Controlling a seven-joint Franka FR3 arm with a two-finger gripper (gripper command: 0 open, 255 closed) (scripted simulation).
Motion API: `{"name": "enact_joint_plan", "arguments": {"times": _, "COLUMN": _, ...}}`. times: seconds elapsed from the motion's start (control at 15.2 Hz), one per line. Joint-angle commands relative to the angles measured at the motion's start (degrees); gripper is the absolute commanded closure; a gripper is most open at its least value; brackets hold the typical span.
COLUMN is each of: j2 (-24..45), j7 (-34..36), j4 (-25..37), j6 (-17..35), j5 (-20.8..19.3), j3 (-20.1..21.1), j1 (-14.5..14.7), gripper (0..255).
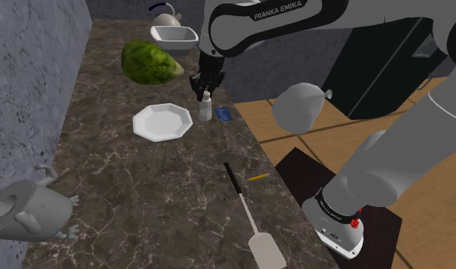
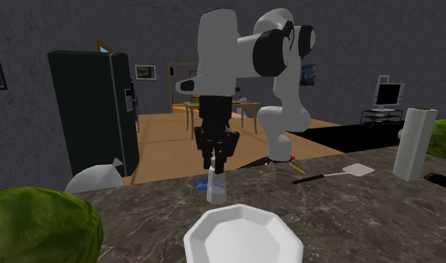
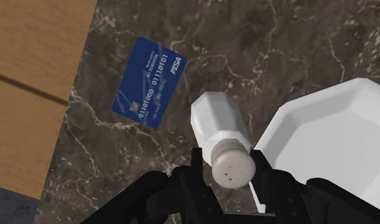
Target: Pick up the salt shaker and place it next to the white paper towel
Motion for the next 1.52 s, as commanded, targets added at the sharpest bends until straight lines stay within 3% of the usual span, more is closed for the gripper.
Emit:
{"name": "enact_joint_plan", "arguments": {"times": 0.0, "j2": 0.0, "j7": 0.0, "j4": 0.0, "j6": 0.0, "j5": 0.0, "j3": 0.0, "j1": 0.0, "gripper": 255}}
{"name": "enact_joint_plan", "arguments": {"times": 0.33, "j2": 0.0, "j7": 0.0, "j4": 0.0, "j6": 0.0, "j5": 0.0, "j3": 0.0, "j1": 0.0, "gripper": 255}}
{"name": "enact_joint_plan", "arguments": {"times": 1.45, "j2": -2.3, "j7": 0.2, "j4": 10.6, "j6": -13.0, "j5": 0.1, "j3": -0.3, "j1": -0.2, "gripper": 255}}
